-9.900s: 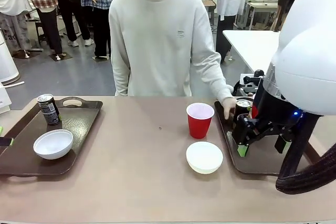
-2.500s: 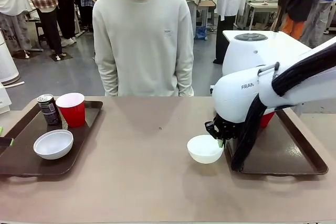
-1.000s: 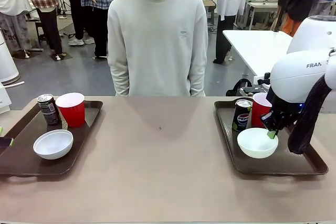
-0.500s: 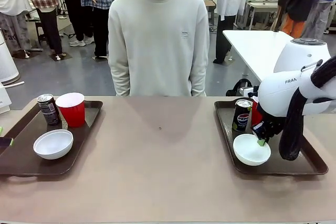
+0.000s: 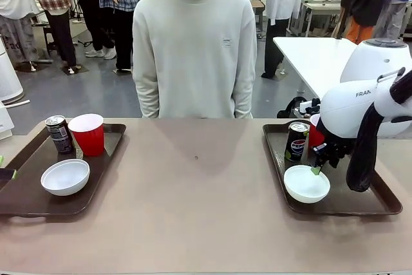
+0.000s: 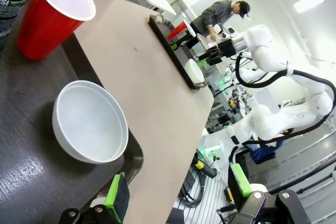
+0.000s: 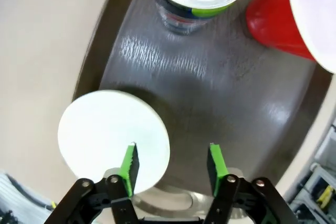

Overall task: Prepare tableware on both trays.
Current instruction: Pick up a Picnic Bowl from the table and place it on a Handle tray.

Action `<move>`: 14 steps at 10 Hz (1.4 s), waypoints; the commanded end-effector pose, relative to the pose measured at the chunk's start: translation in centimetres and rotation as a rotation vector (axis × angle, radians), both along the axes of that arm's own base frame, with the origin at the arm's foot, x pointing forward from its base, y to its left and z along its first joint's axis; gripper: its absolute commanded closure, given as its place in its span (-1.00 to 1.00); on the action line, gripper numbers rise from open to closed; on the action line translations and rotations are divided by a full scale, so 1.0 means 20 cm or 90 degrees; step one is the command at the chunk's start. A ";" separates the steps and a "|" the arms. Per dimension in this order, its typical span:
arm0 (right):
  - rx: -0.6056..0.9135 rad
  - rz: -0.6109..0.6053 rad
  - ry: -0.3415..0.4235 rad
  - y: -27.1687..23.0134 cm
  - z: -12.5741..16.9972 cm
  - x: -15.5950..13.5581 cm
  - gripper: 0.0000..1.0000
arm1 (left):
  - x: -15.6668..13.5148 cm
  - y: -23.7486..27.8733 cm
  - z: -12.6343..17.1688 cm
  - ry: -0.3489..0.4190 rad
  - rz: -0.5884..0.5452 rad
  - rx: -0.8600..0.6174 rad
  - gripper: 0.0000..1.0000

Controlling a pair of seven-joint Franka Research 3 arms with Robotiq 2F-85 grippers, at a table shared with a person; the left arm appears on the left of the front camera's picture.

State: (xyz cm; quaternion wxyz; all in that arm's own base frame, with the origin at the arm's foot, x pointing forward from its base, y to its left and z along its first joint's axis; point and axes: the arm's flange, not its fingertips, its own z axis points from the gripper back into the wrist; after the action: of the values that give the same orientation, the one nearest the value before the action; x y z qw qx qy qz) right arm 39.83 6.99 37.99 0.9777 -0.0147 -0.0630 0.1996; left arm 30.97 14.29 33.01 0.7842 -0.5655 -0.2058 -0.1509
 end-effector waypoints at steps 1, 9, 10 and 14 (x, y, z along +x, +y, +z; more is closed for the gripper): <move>0.006 0.000 0.048 -0.04 0.10 -0.17 -0.36 | -0.01 0.00 0.00 -0.009 0.001 -0.009 -1.00; 0.084 -0.109 0.061 -0.08 0.52 -0.43 -1.00 | -0.01 0.00 0.00 -0.009 0.001 -0.009 -1.00; 0.084 -0.109 0.061 -0.08 0.52 -0.43 -1.00 | -0.01 0.00 0.00 -0.009 0.001 -0.009 -1.00; 0.084 -0.109 0.061 -0.08 0.52 -0.43 -1.00 | -0.01 0.00 0.00 -0.009 0.001 -0.009 -1.00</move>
State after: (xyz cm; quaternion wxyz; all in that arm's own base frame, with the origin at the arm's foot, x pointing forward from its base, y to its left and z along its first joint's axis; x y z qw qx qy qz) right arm 31.05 5.23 48.62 0.9929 0.0496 -0.0283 0.1044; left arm 30.97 14.28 33.00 0.7842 -0.5656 -0.2056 -0.1509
